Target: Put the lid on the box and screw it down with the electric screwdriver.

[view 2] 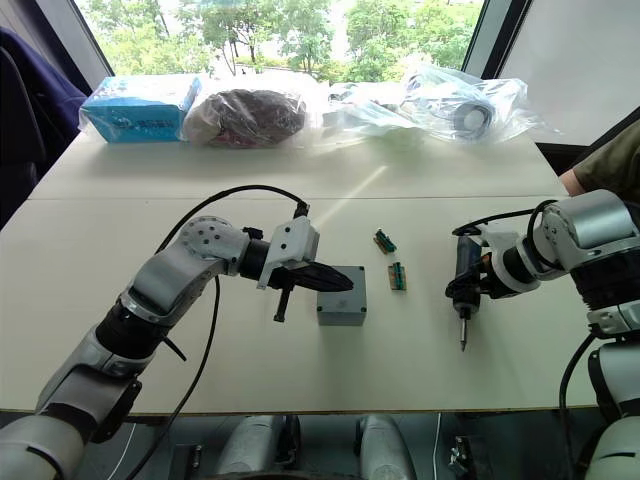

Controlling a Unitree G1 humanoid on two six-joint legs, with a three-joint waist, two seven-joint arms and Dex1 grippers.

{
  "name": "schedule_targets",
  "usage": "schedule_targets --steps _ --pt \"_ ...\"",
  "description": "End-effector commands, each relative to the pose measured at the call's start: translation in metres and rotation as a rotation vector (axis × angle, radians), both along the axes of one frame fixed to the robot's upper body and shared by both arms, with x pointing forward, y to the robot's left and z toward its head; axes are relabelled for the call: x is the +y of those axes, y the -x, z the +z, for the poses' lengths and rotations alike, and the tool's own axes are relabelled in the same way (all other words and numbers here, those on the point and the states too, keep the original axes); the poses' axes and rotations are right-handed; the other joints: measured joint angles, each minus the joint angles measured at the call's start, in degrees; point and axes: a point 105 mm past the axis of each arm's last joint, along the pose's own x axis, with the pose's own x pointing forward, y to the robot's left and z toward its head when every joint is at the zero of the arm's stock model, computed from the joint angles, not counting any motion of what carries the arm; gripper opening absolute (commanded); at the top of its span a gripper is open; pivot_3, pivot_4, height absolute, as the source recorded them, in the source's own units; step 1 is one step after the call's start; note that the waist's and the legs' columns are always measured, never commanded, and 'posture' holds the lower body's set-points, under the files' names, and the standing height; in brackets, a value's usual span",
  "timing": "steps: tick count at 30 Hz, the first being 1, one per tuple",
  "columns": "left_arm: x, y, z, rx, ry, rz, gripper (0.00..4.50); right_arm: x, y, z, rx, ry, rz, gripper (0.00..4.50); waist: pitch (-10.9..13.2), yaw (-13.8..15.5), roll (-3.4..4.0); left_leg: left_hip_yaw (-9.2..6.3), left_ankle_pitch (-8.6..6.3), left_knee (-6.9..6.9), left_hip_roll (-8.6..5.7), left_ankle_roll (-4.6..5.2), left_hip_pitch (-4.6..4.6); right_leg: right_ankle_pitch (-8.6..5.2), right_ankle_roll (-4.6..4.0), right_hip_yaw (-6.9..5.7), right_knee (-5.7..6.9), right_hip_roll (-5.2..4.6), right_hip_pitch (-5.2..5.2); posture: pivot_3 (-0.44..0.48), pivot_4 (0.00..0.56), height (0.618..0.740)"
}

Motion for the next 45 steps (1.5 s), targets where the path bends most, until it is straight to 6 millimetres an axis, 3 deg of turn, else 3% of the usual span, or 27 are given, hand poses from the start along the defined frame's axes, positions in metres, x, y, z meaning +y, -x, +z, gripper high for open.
schedule_targets --steps 1,4,7,14,18,20,22,27,30,40,45 --pt "0.002 0.001 0.008 -0.027 0.025 0.008 0.0 0.002 0.005 -0.02 0.072 -0.029 -0.028 1.95 -0.1 0.0 -0.2 -0.01 0.0 0.0 0.01 0.0 0.03 0.0 0.0 0.0 0.0 0.01 0.03 0.0 0.15 0.74" --pt "0.004 -0.001 0.009 -0.017 0.033 0.023 0.0 -0.002 0.001 -0.015 0.045 -0.037 -0.051 1.82 -0.2 -0.2 -0.35 -0.01 0.0 0.0 0.02 0.0 0.08 0.0 0.0 -0.01 0.0 0.01 0.08 0.0 0.15 0.74" --pt "0.008 -0.007 0.012 0.003 0.053 0.053 0.0 -0.008 -0.014 0.006 -0.052 -0.082 -0.124 1.82 -0.2 -0.2 -0.35 0.0 0.0 0.01 0.01 0.0 0.09 0.01 -0.01 -0.01 0.01 -0.01 0.1 0.0 0.15 0.74" --pt "0.028 -0.018 0.018 0.063 0.093 0.131 0.0 -0.01 -0.052 0.096 -0.454 -0.259 -0.218 1.82 0.2 -0.3 0.35 0.14 0.01 -0.05 -0.01 -0.02 -0.1 0.02 -0.01 0.07 0.09 -0.04 -0.23 0.0 0.15 0.74" --pt "0.036 -0.022 0.021 0.092 0.102 0.16 0.0 0.015 -0.057 0.149 -0.857 -0.391 -0.096 1.82 0.2 -0.1 0.4 0.11 0.14 -0.12 0.03 -0.24 -0.34 0.01 0.0 0.04 0.08 0.07 -0.47 0.0 0.15 0.74" --pt "0.04 -0.023 0.019 0.105 0.09 0.171 0.0 0.035 -0.047 0.174 -1.129 -0.462 -0.021 1.82 0.2 -0.1 0.39 0.07 0.19 -0.14 0.04 -0.32 -0.38 0.01 0.01 0.02 0.05 0.08 -0.46 0.0 0.15 0.74" --pt "0.043 -0.025 0.017 0.115 0.074 0.179 0.0 0.053 -0.032 0.184 -1.285 -0.541 0.019 1.82 0.2 0.0 0.39 0.06 0.19 -0.13 0.02 -0.32 -0.39 0.02 0.03 0.02 0.08 0.07 -0.45 0.0 0.15 0.74" --pt "0.046 -0.03 0.01 0.14 0.048 0.196 0.0 0.096 -0.007 0.18 -1.381 -0.682 0.147 1.82 0.2 0.2 0.43 0.04 0.21 -0.02 -0.03 -0.36 -0.41 0.02 0.03 -0.02 0.1 0.0 -0.4 0.0 0.15 0.74" --pt "0.042 -0.029 0.007 0.154 0.047 0.187 0.0 0.109 0.0 0.168 -1.397 -0.687 0.174 1.82 0.2 0.1 0.43 0.03 0.17 0.03 -0.06 -0.29 -0.41 0.03 0.04 -0.02 0.08 -0.02 -0.35 0.0 0.15 0.74" --pt "0.024 -0.027 -0.009 0.17 0.038 0.183 0.0 0.131 0.022 0.136 -1.358 -0.676 0.259 1.82 0.2 0.0 0.43 0.01 0.2 0.03 -0.05 -0.34 -0.4 0.03 0.04 -0.02 0.11 0.03 -0.38 0.0 0.15 0.74" --pt "0.01 -0.025 -0.021 0.174 0.021 0.153 0.0 0.137 0.023 0.127 -1.351 -0.653 0.275 1.82 0.2 0.0 0.43 0.0 0.17 0.03 -0.06 -0.28 -0.38 0.03 0.04 -0.01 0.11 0.03 -0.36 0.0 0.15 0.74"
